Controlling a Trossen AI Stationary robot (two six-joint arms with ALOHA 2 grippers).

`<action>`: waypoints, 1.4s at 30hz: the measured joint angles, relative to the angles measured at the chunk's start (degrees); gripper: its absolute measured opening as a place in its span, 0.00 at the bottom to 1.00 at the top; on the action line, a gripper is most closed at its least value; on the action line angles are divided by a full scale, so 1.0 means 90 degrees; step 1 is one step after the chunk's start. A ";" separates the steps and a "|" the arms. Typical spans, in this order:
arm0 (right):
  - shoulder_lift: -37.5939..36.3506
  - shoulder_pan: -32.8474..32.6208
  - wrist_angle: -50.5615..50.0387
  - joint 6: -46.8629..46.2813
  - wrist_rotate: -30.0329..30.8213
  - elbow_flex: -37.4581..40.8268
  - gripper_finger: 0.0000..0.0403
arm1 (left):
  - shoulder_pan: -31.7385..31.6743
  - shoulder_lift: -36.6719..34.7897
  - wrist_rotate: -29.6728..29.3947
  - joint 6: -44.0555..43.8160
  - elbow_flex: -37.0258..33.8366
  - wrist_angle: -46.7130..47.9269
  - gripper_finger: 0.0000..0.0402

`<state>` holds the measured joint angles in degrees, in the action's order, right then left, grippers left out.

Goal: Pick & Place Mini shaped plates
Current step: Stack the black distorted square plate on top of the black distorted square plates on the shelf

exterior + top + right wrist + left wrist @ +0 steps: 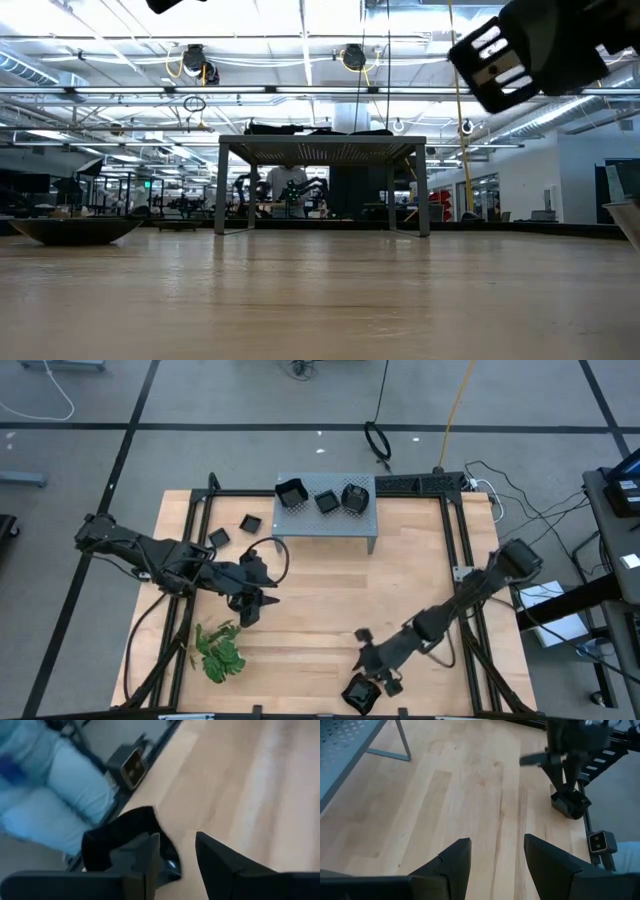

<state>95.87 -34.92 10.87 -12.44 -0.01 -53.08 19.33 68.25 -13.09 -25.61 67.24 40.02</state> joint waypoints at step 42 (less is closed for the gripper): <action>0.1585 0.2610 0.2026 -0.0267 0.0973 -0.0690 0.00 | 0.0039 0.0002 0.0010 0.0052 0.0000 0.0060 0.46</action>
<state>110.14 -11.43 29.11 -14.84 8.74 -59.29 19.68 68.27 -13.00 -25.15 67.24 40.56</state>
